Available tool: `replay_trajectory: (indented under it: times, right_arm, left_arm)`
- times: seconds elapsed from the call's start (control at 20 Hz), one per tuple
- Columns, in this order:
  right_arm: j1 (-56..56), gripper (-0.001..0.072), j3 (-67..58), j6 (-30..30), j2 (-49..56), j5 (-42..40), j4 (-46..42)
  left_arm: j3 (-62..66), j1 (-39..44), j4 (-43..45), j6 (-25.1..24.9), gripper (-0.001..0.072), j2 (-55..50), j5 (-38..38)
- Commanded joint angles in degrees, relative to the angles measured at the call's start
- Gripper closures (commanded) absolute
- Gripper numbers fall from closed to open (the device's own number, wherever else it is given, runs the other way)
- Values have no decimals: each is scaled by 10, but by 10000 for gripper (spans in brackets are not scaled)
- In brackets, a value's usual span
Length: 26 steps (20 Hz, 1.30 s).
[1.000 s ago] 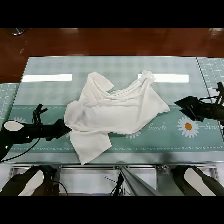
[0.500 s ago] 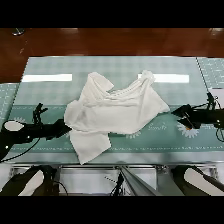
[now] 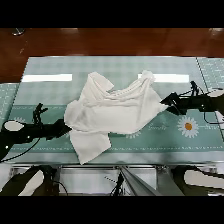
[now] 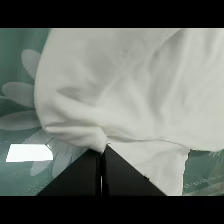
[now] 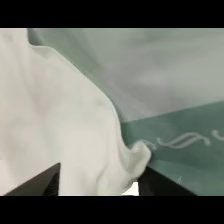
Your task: Fold the shirts.
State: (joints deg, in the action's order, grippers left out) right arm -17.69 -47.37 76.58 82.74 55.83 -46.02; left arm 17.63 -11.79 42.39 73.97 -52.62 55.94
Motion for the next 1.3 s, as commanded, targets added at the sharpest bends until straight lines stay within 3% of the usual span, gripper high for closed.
replay_trajectory:
  times: [0.0,0.05,0.1,0.3,0.45,0.6,0.75,0.9,1.0,1.25]
  right_arm:
    - [27,424,-16,7,21,-11,-2]
    - [31,668,-16,0,21,-12,-1]
    - [31,689,-17,-8,21,-13,0]
    - [31,690,-108,-18,3,66,-10]
    - [31,691,-291,6,-49,107,-15]
    - [31,691,-511,44,-93,139,-48]
    - [31,691,-655,66,-163,177,-115]
    - [31,691,-683,70,-283,186,-167]
    - [31,690,-683,75,-355,198,-201]
    - [31,690,-683,112,-473,271,-263]
  left_arm:
    - [0,0,0,0,678,0,0]
    - [0,0,0,0,677,0,0]
    - [0,0,0,0,678,1,0]
    - [81,0,-42,-6,678,8,14]
    - [279,0,-135,-34,678,24,10]
    - [531,-2,-138,-33,679,24,-16]
    - [749,-24,-64,-2,679,28,-12]
    - [890,-44,77,43,679,50,36]
    - [932,-47,158,64,678,80,70]
    - [935,-26,262,69,679,188,137]
